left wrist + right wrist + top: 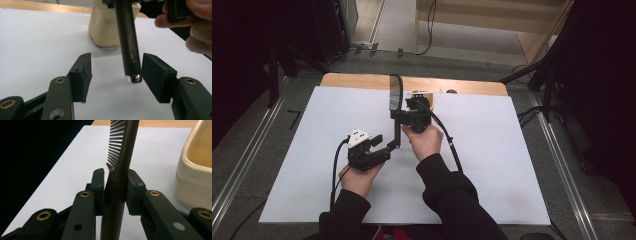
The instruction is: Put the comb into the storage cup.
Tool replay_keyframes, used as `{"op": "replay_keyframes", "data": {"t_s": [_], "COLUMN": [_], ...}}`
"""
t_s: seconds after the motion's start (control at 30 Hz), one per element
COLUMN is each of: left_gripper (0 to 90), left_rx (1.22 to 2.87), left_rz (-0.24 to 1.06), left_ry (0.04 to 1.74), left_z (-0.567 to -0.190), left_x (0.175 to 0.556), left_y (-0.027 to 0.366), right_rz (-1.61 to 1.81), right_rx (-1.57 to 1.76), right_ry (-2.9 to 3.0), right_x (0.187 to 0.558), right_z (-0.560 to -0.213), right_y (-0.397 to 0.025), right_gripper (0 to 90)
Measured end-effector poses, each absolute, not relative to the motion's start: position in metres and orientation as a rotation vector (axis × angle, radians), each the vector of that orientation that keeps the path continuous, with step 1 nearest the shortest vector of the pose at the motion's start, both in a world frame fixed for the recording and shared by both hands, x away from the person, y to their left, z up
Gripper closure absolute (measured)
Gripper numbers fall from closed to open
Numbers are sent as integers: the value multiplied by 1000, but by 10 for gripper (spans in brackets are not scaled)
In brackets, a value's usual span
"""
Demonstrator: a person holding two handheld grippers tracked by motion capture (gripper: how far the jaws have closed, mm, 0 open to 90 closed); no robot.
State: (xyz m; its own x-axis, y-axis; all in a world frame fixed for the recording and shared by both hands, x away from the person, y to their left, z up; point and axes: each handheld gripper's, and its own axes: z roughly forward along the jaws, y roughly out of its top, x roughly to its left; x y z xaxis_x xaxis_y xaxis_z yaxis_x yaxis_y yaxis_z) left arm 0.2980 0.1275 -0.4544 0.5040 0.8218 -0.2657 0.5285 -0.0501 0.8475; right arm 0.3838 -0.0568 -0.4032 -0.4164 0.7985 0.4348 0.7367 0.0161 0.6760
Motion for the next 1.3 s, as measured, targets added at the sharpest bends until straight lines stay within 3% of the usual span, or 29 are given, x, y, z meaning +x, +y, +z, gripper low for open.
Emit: {"op": "replay_keyframes", "data": {"t_s": [0.57,1.3], "left_gripper": [349,324], "left_rx": [1867,1952], "left_rz": [191,121], "left_ry": [1133,1101], "left_z": [-455,-449], "left_x": [308,314], "left_y": [135,159], "right_rz": [1389,1509], "right_rx": [1586,1521], "right_ry": [2159,2123], "right_x": [380,380], "right_z": [-400,-396], "right_y": [-60,-68], "right_gripper": [704,703]}}
